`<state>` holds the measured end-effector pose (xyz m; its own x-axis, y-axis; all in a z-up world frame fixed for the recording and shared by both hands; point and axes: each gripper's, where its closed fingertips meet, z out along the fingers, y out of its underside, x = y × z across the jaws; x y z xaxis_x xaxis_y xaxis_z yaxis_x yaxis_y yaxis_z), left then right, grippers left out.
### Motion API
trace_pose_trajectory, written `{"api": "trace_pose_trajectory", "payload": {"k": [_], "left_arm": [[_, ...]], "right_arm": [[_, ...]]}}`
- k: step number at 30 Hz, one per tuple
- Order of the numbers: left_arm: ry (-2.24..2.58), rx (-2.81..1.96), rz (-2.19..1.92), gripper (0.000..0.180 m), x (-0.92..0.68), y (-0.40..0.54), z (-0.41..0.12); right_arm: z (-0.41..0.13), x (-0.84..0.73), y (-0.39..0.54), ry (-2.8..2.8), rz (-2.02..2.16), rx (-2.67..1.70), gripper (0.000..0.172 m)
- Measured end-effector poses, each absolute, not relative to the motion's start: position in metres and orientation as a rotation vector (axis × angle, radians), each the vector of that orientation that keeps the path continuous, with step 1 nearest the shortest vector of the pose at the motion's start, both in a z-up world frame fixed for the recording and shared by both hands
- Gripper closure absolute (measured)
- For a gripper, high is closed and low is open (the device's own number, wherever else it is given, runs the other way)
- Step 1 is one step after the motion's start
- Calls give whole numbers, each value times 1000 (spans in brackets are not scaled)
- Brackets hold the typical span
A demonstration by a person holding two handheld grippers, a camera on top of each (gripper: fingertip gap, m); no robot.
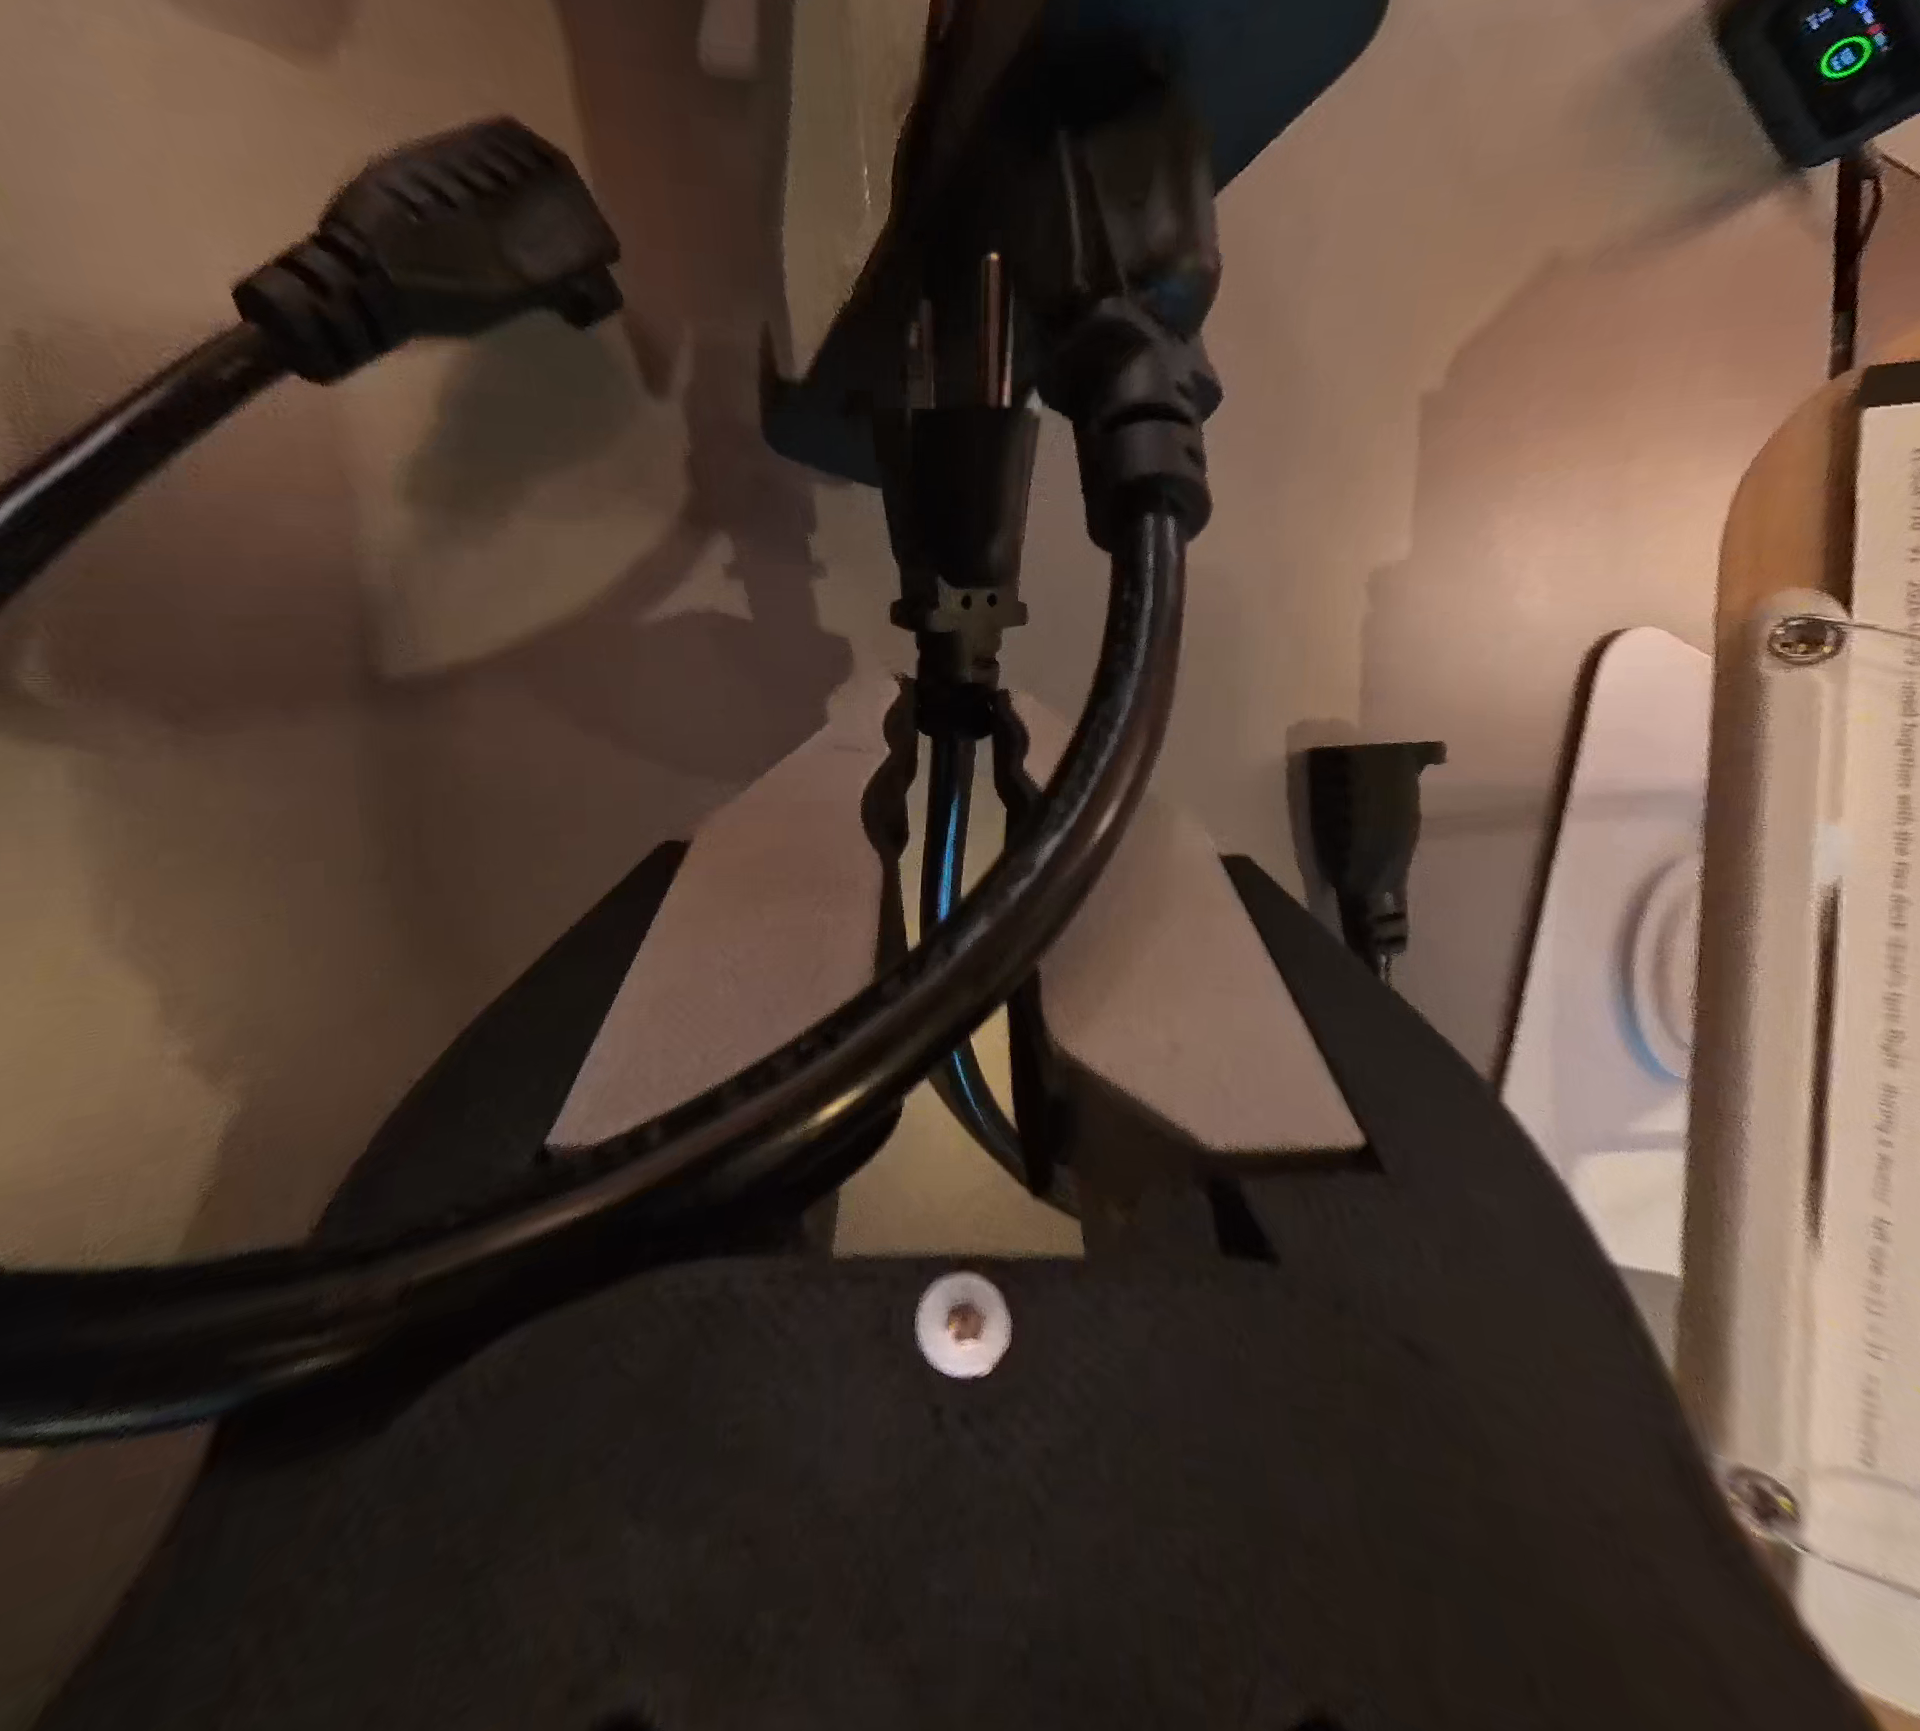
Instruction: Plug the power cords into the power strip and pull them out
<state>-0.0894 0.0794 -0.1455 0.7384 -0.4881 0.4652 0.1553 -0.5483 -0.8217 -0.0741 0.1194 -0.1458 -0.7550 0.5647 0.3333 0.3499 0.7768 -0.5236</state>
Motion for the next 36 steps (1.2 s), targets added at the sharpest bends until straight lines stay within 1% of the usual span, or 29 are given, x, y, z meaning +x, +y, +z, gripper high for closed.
{"api": "trace_pose_trajectory", "payload": {"k": [5,9,14,16,19,21,24,25,30,36], "left_arm": [[167,-1978,-978,133,-85,82,-145],[145,-1945,-987,133,-86,85,-140],[126,-1924,-917,134,-101,87,-138],[167,-1948,-830,134,-105,86,-140],[276,-1993,-677,134,-109,82,-147],[340,-2007,-604,134,-109,80,-150],[316,-2031,-583,134,-113,80,-153],[293,-2032,-594,134,-115,81,-153],[184,-1966,-721,134,-122,79,-143],[229,-1850,-806,135,-115,75,-125]], "right_arm": [[-144,-74,122,-2515,524,-669,160],[-145,-73,123,-2591,458,-644,160],[-150,-90,128,-2542,732,-810,160],[-160,-91,138,-2553,783,-894,154],[-173,-90,150,-2548,834,-1009,150],[-178,-89,159,-2529,852,-1095,140],[-172,-83,166,-2459,964,-1256,131],[-167,-82,167,-2412,1020,-1312,130],[-163,-76,186,-2120,1174,-1577,141],[-146,-52,180,-1922,1366,-1545,150]]}}
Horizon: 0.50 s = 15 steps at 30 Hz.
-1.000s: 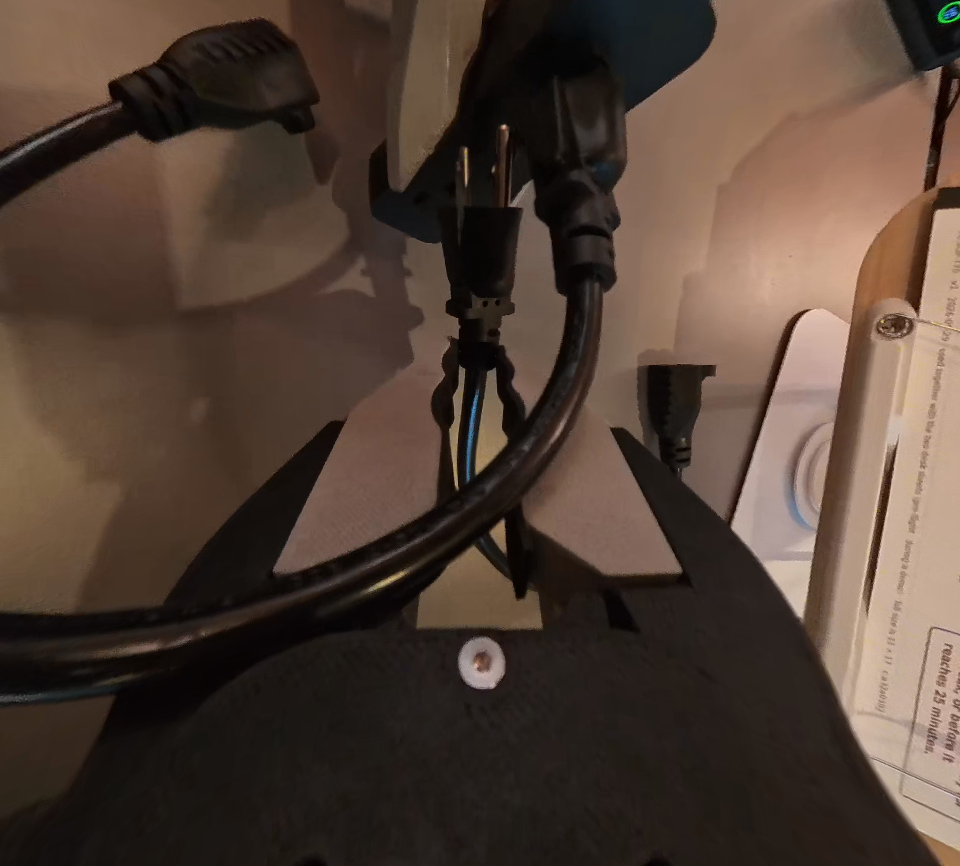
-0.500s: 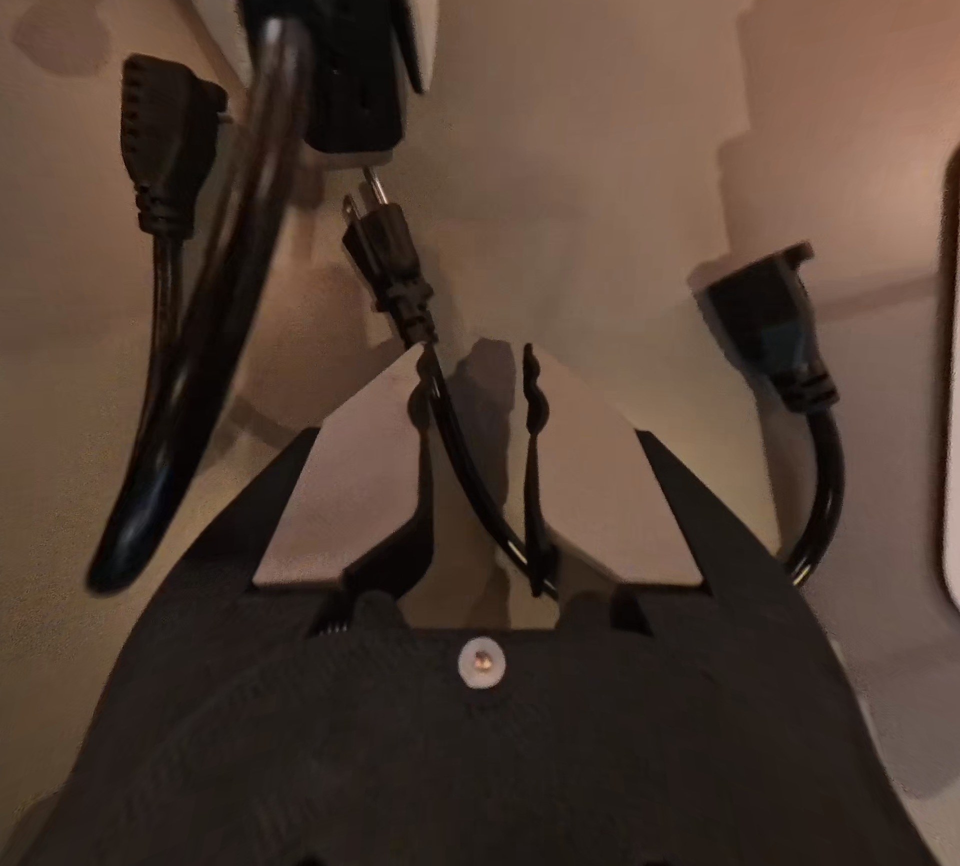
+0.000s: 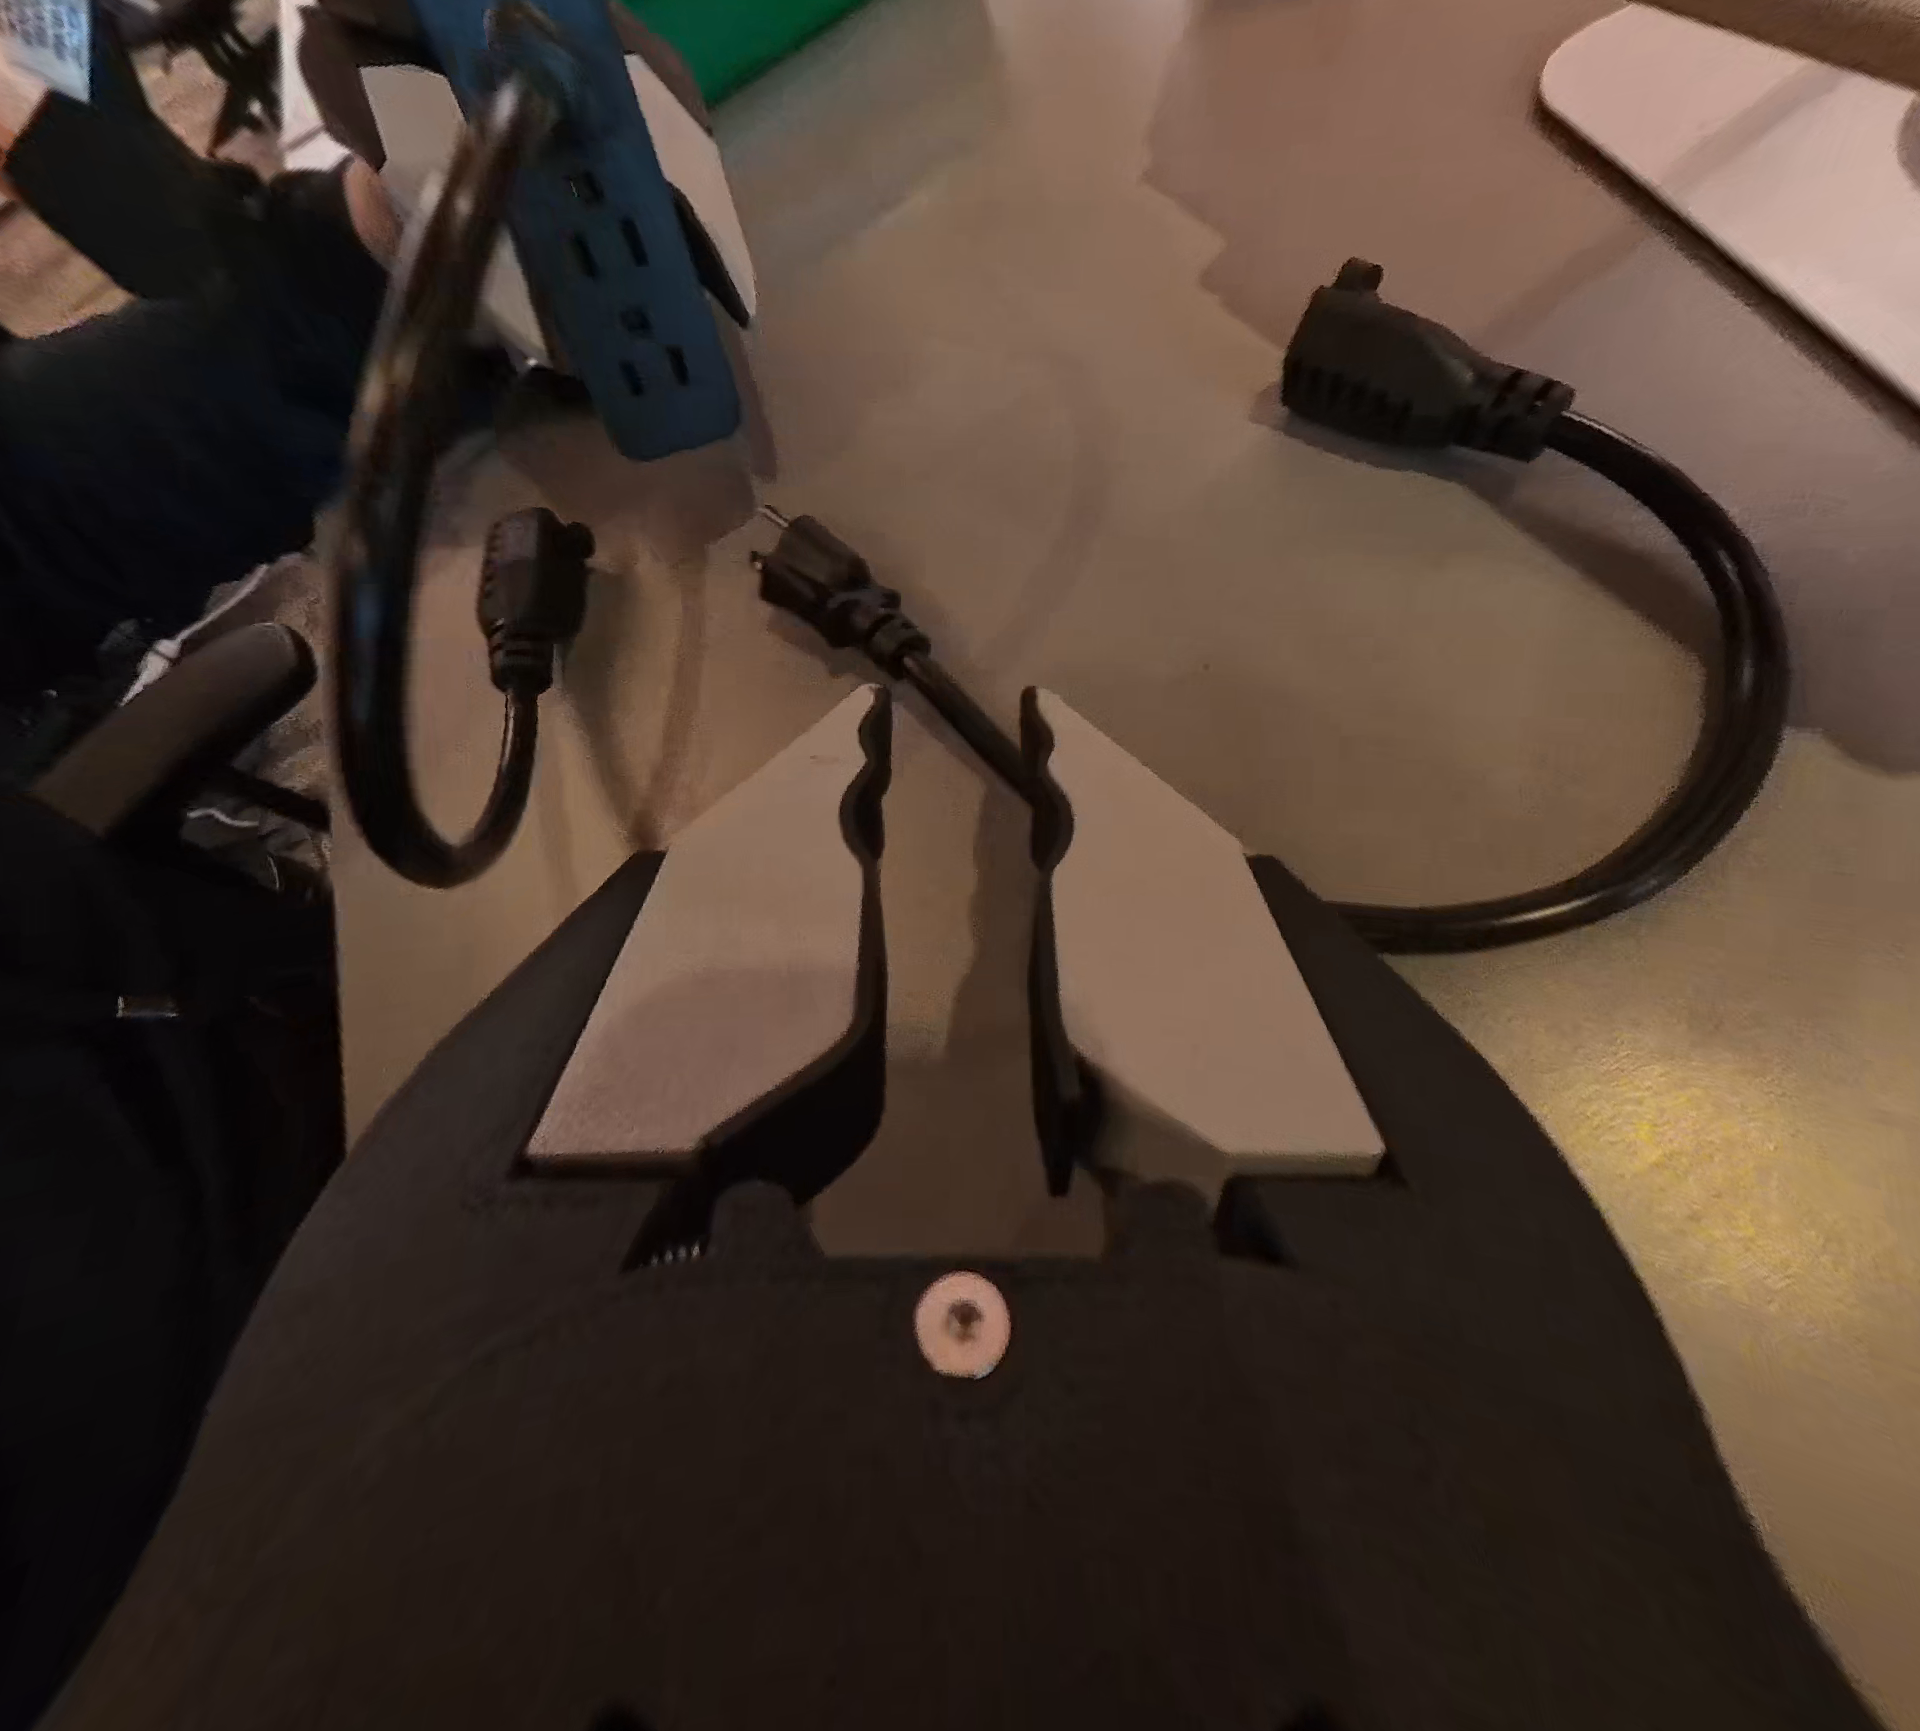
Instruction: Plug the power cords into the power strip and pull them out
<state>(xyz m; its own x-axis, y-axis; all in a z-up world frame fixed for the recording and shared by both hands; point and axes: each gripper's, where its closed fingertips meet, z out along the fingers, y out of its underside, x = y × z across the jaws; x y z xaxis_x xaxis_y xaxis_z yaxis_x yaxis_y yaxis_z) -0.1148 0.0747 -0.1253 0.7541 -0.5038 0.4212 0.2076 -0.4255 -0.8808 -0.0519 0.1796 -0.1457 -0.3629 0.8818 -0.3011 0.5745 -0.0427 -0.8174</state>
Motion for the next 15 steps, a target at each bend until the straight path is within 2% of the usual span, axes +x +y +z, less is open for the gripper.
{"api": "trace_pose_trajectory", "payload": {"k": [3,8,12,15], "left_arm": [[350,-1744,-783,135,-106,68,-108],[472,-1631,-603,135,-105,60,-88],[558,-1468,-513,135,-100,47,-64],[541,-1397,-487,134,-104,42,-51]], "right_arm": [[-154,-40,166,-1938,1373,-1564,152],[-180,-30,138,-2014,1319,-1722,142],[-183,-35,105,-1936,1461,-1855,140],[-174,-46,102,-1749,1598,-1952,124]]}}
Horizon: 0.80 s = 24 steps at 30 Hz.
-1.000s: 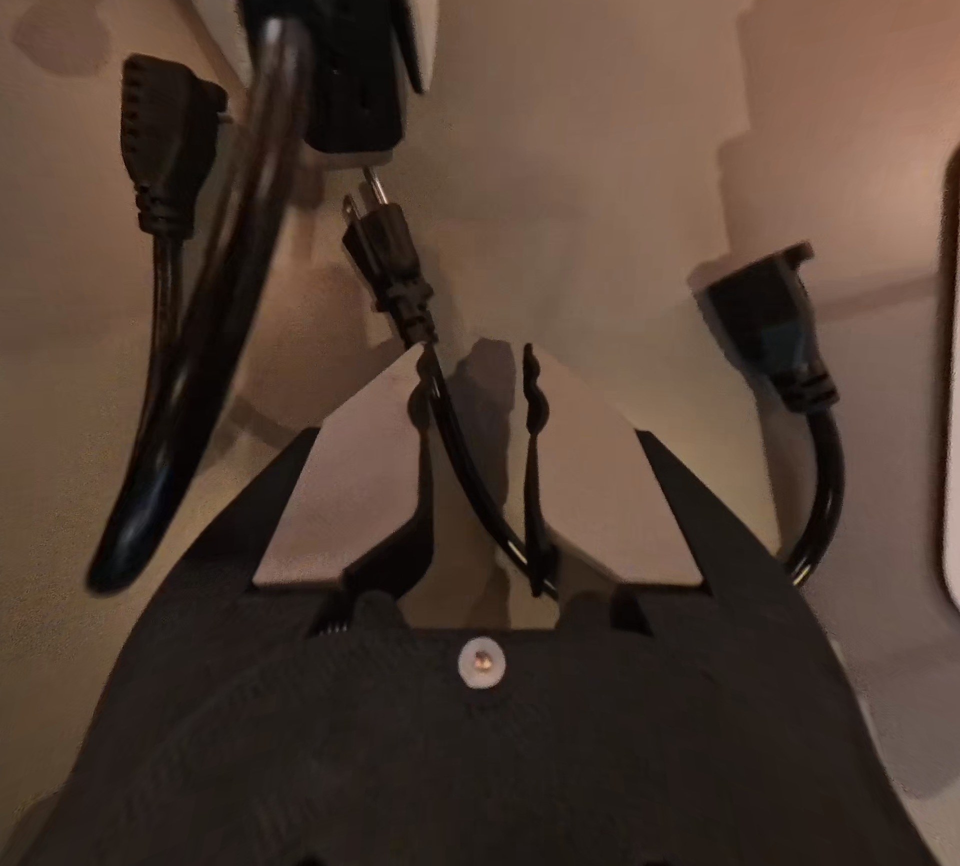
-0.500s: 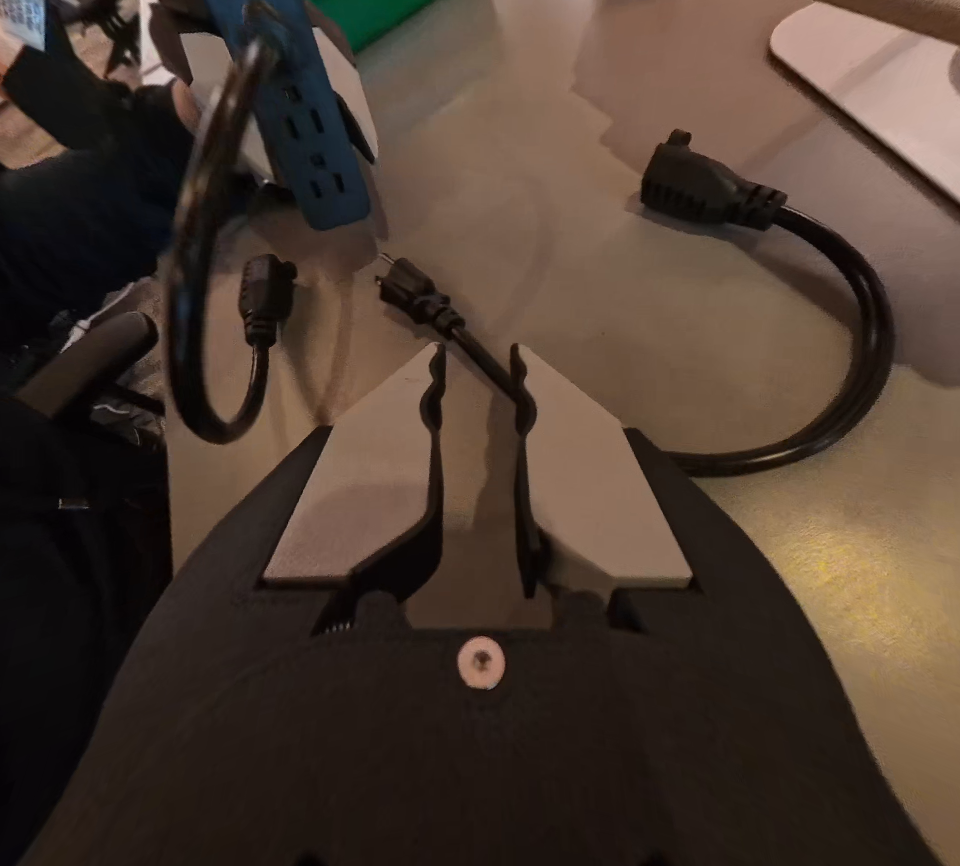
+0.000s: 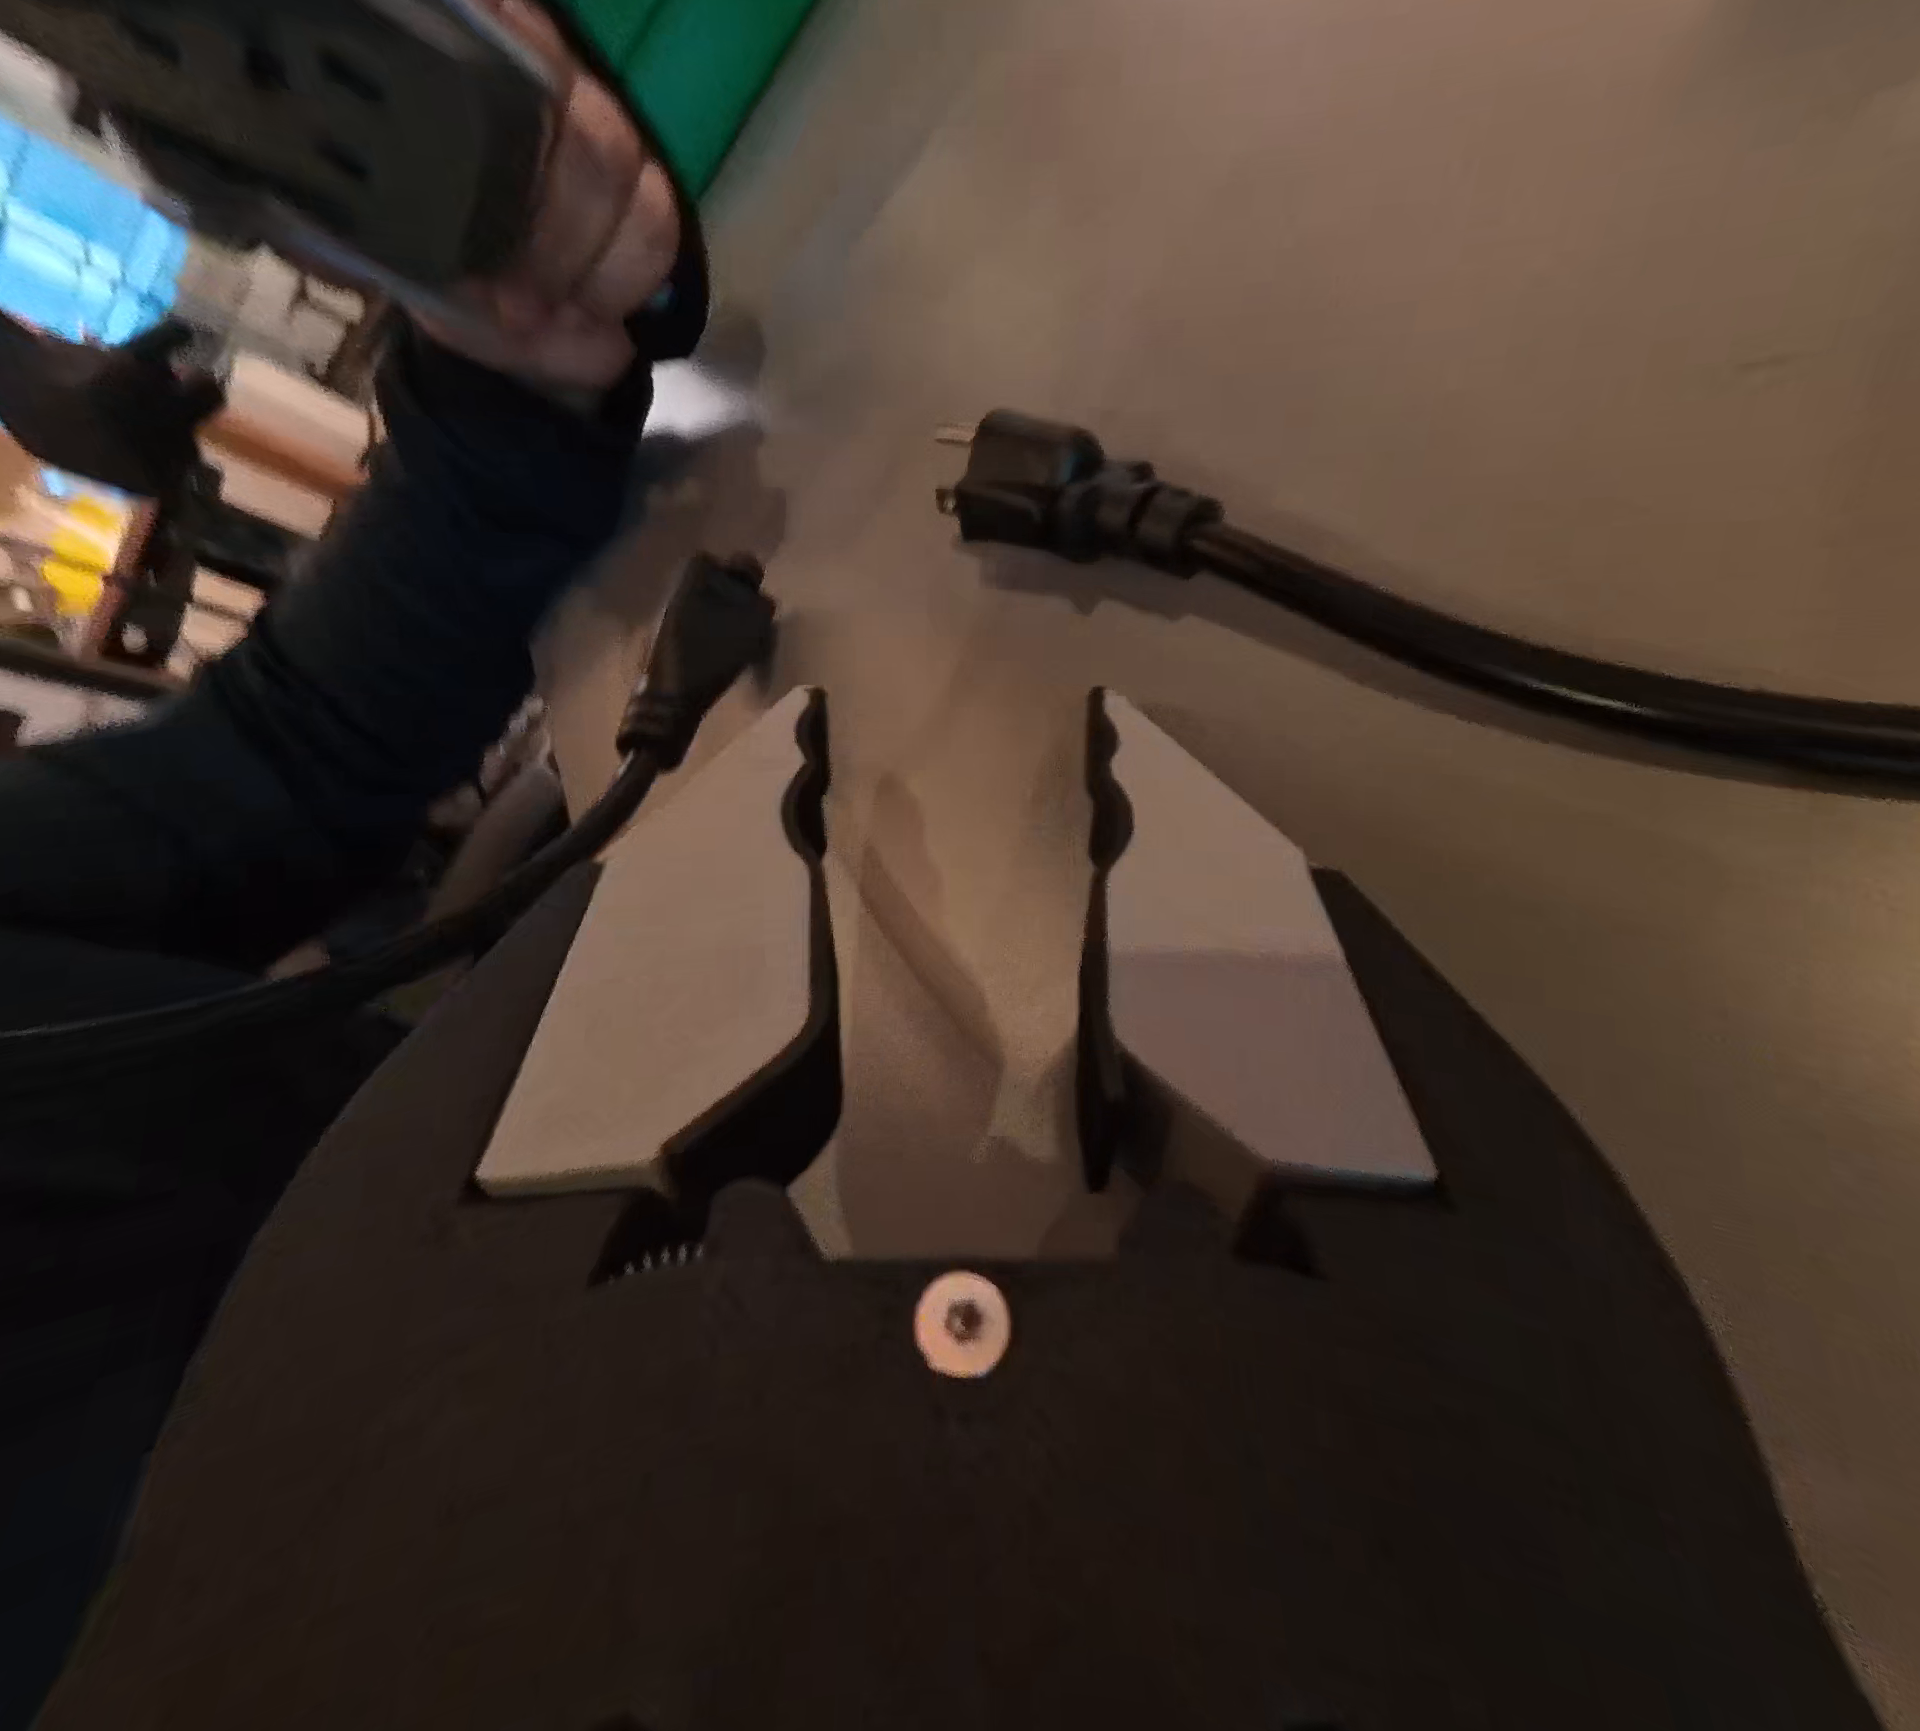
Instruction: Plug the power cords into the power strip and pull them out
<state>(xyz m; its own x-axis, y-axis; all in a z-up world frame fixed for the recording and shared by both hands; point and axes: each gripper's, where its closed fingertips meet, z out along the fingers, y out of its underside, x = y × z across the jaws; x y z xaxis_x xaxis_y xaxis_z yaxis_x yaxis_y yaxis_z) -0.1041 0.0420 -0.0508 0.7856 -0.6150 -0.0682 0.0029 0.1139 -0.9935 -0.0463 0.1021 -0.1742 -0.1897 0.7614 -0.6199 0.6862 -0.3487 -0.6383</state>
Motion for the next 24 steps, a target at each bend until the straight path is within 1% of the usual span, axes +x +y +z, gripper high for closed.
{"api": "trace_pose_trajectory", "payload": {"k": [2,4,5,6,7,8,9,12,15,16,19,21,24], "left_arm": [[519,-1406,-447,135,-111,43,-50],[497,-1430,-407,135,-117,47,-54],[490,-1438,-400,135,-119,48,-55],[484,-1443,-399,135,-119,50,-56],[479,-1447,-401,135,-119,51,-57],[478,-1453,-402,135,-117,53,-58],[479,-1458,-398,135,-116,54,-59],[495,-1464,-371,135,-112,54,-59],[491,-1463,-361,135,-112,53,-56],[487,-1462,-359,135,-112,53,-54],[494,-1460,-356,135,-111,52,-52],[507,-1460,-347,135,-109,51,-51],[522,-1458,-333,135,-105,50,-49]], "right_arm": [[-167,-50,117,-1612,1634,-2004,115],[-169,-48,135,-1521,1584,-2066,109],[-174,-45,141,-1515,1538,-2098,116],[-178,-43,146,-1509,1513,-2130,128],[-179,-42,150,-1478,1529,-2167,131],[-176,-43,151,-1429,1581,-2197,124],[-174,-46,151,-1387,1620,-2221,123],[-182,-54,156,-1336,1593,-2290,145],[-178,-61,156,-1291,1597,-2333,135],[-179,-62,157,-1301,1547,-2353,135],[-184,-68,165,-1323,1354,-2387,141],[-184,-75,164,-1310,1301,-2414,140],[-187,-82,157,-1300,1261,-2453,146]]}}
